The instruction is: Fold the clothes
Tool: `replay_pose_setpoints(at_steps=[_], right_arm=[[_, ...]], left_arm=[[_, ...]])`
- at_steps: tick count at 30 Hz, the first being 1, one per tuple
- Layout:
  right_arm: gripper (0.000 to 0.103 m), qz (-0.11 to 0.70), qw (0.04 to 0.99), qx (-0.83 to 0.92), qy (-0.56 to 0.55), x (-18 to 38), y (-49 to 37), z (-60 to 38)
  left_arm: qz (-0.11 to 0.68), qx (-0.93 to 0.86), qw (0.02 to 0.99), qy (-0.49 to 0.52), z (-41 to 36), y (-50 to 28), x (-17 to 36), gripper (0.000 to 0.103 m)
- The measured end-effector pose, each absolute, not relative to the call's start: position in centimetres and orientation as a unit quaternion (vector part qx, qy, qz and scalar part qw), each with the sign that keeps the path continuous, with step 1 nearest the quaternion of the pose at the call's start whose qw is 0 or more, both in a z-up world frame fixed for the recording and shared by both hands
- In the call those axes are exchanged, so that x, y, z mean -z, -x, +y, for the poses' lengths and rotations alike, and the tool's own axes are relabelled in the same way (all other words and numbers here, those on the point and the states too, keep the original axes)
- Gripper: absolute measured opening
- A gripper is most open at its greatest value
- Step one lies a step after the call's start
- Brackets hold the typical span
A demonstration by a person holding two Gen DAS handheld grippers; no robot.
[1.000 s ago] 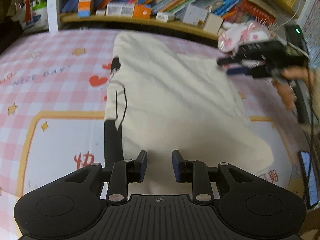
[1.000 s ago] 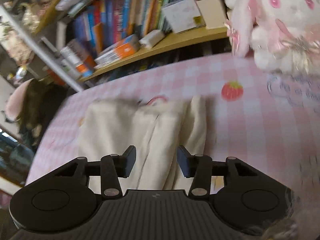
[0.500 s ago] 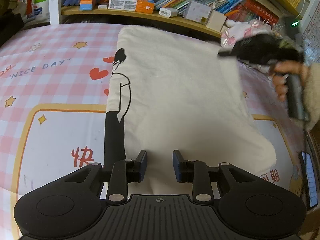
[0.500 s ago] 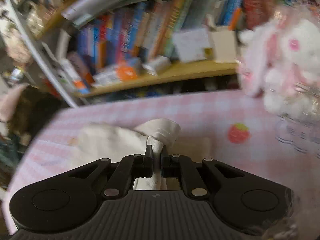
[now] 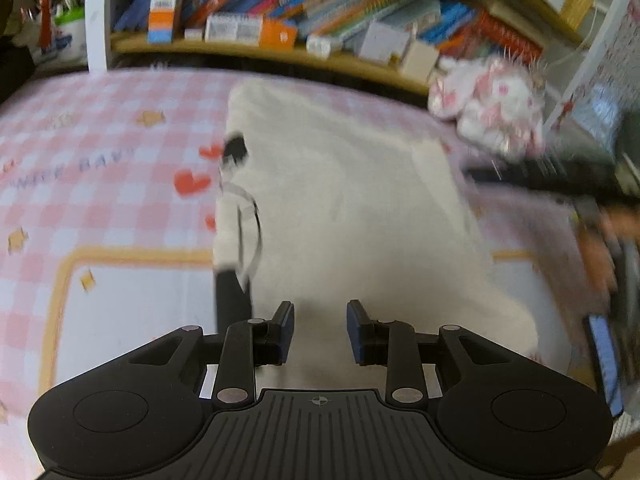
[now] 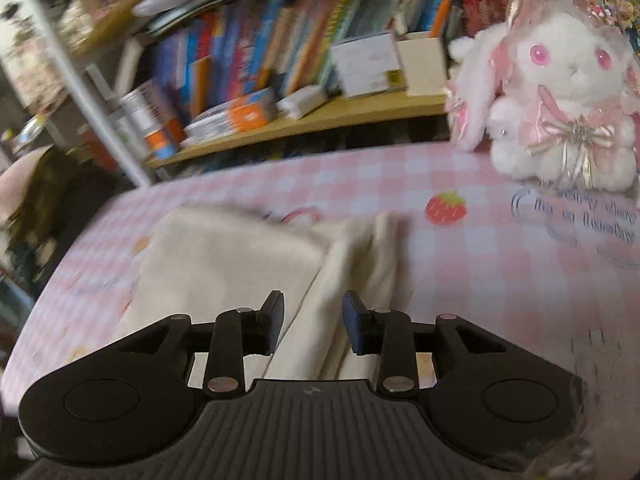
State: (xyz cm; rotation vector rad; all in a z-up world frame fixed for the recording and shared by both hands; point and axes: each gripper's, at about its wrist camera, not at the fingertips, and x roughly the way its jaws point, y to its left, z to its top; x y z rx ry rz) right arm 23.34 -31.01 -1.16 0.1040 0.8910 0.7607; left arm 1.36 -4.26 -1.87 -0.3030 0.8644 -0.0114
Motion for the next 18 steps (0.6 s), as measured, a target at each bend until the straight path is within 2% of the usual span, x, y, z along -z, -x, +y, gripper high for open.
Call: replay_pose_setpoints(at_steps=[5, 9, 18], right_arm=[[0.031, 0.432, 0.823, -0.368, -0.026, 0.1, -16.7, -32.4], [0.035, 0.436, 0.832, -0.342, 0.008, 0.2, -12.4, -32.9], [0.038, 0.483, 0.843, -0.236, -0.013, 2.9, -9.9, -33.3]], left_arm=[[0.404, 0.004, 0.901, 0.156, -0.7, -4.0, 1.2, 0.030], [0.400, 0.013, 0.902, 0.160, 1.5, -6.5, 1.4, 0.041], [0.392, 0.033, 0.897, 0.202, 5.7, -10.8, 2.7, 0.045]])
